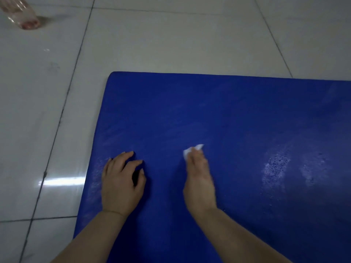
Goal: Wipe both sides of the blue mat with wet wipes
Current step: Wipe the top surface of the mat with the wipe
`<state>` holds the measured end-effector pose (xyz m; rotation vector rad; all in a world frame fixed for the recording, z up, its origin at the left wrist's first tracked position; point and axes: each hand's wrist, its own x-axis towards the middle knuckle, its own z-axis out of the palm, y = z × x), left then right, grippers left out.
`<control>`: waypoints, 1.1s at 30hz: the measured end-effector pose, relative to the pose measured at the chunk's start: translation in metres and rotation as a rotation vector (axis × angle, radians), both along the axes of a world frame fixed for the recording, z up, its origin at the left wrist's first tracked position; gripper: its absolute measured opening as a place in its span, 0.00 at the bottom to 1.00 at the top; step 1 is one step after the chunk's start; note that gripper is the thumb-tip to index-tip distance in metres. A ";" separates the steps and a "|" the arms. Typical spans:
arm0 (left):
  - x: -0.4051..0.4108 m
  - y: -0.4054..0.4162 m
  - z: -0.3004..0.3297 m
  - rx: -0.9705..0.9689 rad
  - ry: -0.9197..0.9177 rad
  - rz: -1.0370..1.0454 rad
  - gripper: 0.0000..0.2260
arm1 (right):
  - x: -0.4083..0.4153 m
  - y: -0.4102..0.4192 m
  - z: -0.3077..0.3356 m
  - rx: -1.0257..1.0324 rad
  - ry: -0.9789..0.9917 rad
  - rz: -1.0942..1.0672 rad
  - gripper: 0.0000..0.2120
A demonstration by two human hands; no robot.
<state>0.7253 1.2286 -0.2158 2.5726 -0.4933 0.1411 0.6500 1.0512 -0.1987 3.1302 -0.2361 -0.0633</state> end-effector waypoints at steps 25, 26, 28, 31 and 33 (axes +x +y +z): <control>-0.015 0.007 0.003 -0.070 0.040 0.027 0.17 | -0.032 -0.021 -0.013 0.401 -0.152 -0.274 0.39; -0.019 0.009 0.003 -0.072 0.036 0.039 0.17 | -0.030 -0.013 -0.014 0.420 -0.157 -0.258 0.40; -0.023 0.012 0.002 -0.066 0.015 0.046 0.16 | -0.029 0.014 -0.014 0.482 -0.152 -0.108 0.42; -0.018 0.010 0.002 -0.056 0.021 0.067 0.15 | -0.028 0.030 -0.007 0.546 -0.096 -0.028 0.45; -0.017 0.008 0.005 -0.012 0.023 0.077 0.15 | -0.023 0.017 -0.008 0.524 -0.116 -0.084 0.44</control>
